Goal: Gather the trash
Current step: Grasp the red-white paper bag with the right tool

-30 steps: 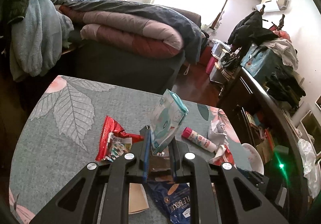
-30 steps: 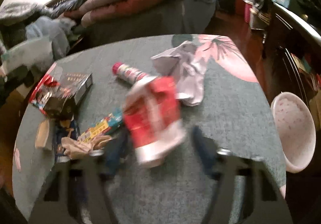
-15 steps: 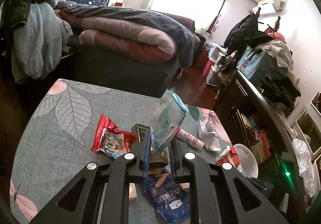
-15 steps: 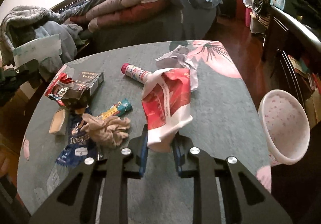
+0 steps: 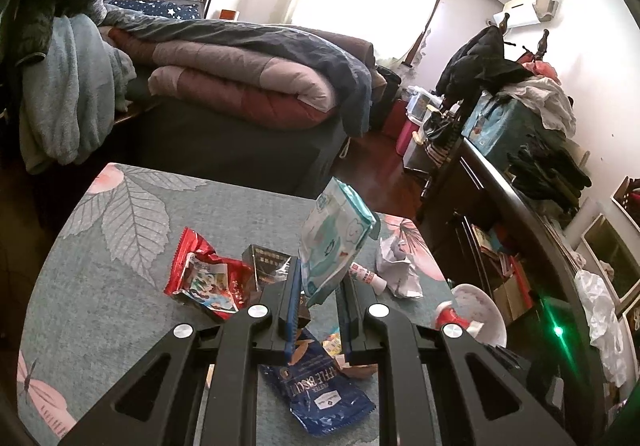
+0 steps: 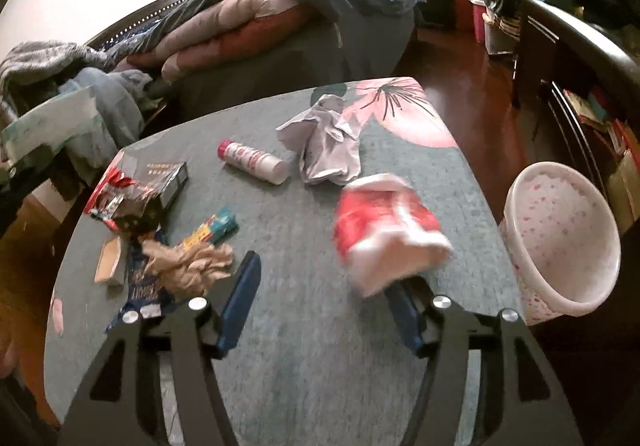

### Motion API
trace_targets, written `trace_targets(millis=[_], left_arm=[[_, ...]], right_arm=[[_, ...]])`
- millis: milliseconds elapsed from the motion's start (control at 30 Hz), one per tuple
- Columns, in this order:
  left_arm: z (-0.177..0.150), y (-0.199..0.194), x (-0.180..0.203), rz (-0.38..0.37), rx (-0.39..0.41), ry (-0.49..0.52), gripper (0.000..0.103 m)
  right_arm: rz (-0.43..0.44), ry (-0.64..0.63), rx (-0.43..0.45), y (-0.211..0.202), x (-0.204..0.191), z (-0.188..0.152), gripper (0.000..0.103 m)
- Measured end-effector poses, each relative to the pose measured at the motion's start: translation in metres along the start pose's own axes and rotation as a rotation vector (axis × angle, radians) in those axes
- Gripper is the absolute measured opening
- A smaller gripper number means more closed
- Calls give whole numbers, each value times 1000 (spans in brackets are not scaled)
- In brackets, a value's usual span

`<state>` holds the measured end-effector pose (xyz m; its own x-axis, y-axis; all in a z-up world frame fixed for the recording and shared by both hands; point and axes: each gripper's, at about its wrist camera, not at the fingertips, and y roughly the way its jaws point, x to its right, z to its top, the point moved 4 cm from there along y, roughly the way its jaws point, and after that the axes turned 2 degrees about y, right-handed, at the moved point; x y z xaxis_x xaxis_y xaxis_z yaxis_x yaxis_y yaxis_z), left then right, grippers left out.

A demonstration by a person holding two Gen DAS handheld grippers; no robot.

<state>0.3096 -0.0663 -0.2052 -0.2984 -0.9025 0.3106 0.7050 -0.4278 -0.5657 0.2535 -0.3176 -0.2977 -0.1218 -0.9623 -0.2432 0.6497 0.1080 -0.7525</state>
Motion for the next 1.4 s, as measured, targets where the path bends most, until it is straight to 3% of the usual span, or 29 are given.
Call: trace_targets(millis=[167,200,233,300,633,733,767,800,833,867,967,1133,1267,1300,1333,1400], left_arm=[[0,1,2,0,-3,11,16],[0,1,3,2,-3,13,16],[-1,1,3,3,-2,12,16],[0,1,3,-1,-2,10,16],[-2,-4,17,-8,6,34,17],[-3,-7,19,-15,9,39,17],[-3,-8,20,-16,10,40,17],[-3,-8,21,-17,9,40,17],[-4,-8,21,-18,8,40,17],[-4,-8,22,-19,8,41,17],[-5,-8,24,-17,7,48,17],[-5,-4,22,-13,4,45,17],[-6,0,19,-3,-4,42,17],[-6,0,19,-2,-5,40,17],[-6,1,19,0,-8,37,17],[-7,1,19,0,-8,36,17]], right_arm=[[-10,86,-30,18,22,5,64],[-6,95,-30,19,25,5,54],[-14,89,-22,18,26,6,23],[-5,84,-51,21,29,4,4],[127,74,5,-21,25,-7,4],[118,48,25,-33,22,-9,8],[98,42,42,-36,23,-8,15],[52,40,64,-38,27,-6,50],[12,44,82,-39,32,-3,77],[-28,59,105,-40,38,0,84],[-88,77,146,-34,53,15,91],[-109,12,22,11,58,31,94],[-102,-54,7,27,45,32,94],[-108,-74,11,30,42,30,93],[-109,-86,15,31,38,30,78],[-108,-100,19,30,36,28,72]])
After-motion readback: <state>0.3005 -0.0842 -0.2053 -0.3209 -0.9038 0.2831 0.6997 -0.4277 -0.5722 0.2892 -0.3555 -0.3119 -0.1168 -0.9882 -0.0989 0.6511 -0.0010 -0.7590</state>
